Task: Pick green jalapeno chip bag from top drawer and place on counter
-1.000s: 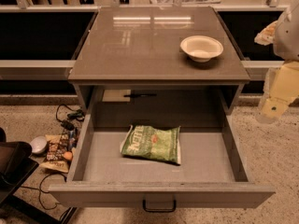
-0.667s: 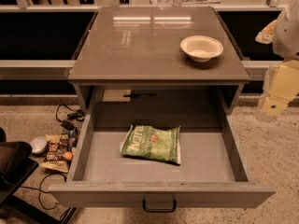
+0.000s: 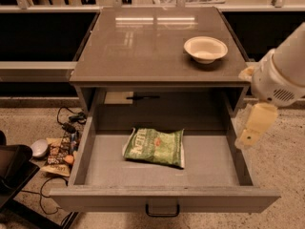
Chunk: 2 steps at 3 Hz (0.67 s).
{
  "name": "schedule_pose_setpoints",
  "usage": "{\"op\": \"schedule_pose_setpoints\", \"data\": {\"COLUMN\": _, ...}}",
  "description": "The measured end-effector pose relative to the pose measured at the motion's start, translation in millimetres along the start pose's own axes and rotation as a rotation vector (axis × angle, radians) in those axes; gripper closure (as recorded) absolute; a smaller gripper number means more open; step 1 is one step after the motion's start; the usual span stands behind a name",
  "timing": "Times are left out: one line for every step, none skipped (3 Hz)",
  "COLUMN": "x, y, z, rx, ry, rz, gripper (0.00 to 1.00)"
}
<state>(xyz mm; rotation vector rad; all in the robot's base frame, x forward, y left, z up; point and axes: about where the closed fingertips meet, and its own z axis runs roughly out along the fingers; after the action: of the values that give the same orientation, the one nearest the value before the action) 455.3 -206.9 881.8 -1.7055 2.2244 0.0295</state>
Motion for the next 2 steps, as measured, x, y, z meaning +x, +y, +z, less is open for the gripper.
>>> {"op": "schedule_pose_setpoints", "data": {"x": -5.7, "y": 6.5, "z": 70.4, "rx": -0.03, "ry": -0.112, "rz": 0.015, "gripper": 0.0}}
{"op": "schedule_pose_setpoints", "data": {"x": -24.8, "y": 1.5, "z": 129.7, "rx": -0.039, "ry": -0.231, "rz": 0.021, "gripper": 0.0}}
